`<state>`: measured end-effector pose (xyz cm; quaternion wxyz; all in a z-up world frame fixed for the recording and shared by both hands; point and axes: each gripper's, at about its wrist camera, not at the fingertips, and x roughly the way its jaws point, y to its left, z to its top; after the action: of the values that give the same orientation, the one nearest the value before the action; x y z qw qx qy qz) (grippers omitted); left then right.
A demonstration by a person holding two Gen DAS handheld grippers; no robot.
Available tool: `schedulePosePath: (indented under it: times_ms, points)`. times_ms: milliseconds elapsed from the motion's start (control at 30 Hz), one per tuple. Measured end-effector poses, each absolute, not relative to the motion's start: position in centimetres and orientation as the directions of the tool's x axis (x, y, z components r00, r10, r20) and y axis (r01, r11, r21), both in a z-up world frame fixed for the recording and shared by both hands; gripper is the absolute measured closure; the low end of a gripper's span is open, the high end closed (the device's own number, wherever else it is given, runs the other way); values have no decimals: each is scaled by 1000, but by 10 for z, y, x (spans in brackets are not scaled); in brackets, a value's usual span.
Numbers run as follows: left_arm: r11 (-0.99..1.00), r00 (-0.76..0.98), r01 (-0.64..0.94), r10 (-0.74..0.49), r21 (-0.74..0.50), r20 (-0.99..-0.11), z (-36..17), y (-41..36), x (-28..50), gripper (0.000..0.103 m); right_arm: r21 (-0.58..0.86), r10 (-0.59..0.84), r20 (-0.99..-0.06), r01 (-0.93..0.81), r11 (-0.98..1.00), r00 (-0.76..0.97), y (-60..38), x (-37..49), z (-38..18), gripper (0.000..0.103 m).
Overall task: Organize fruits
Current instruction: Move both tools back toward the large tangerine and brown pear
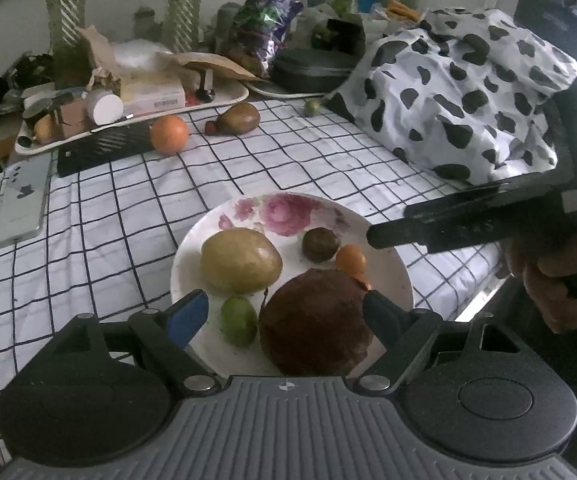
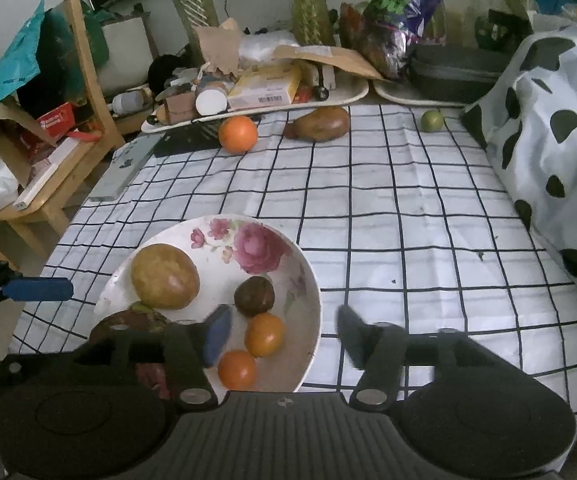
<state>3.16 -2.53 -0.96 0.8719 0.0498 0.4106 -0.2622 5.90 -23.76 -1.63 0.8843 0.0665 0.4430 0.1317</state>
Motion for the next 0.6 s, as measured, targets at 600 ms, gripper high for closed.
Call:
schedulePosePath:
  times_ms: [600]
  points:
    - [869,561,483,-403,-110,-723,-7,-29,35,19,135,185,-776,-128,983,603,-238,62,-17,0]
